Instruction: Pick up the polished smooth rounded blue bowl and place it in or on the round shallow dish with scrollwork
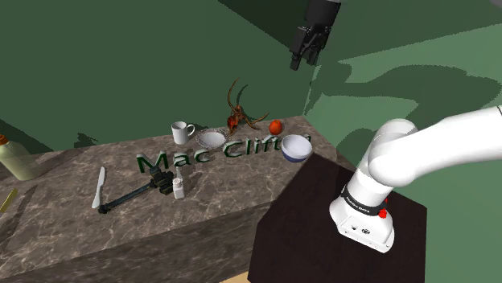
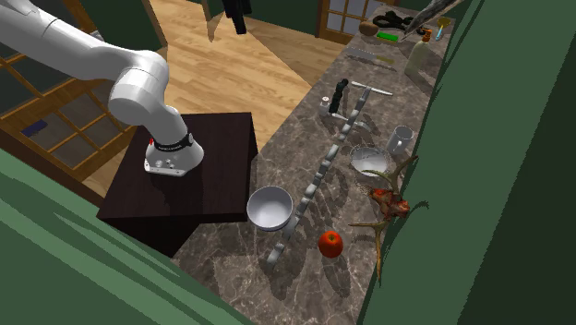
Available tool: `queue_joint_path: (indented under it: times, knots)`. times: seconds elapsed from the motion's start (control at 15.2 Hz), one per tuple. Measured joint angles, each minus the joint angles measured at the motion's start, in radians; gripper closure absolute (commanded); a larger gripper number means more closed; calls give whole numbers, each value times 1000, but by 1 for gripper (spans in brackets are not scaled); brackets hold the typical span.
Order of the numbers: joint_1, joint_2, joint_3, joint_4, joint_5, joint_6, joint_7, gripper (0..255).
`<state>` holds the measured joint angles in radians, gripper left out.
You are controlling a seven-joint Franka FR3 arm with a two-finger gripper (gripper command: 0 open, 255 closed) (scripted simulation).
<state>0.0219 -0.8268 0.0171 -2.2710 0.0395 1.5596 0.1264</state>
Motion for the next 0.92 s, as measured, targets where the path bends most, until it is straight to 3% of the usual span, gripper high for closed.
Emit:
queue_joint_path:
  times: [0.46, 0.92]
  knots:
    - [-22, -50, -72, -163, -38, 117, -74, 0]
    - [-70, -59, -197, -357, -110, 308, -191, 0]
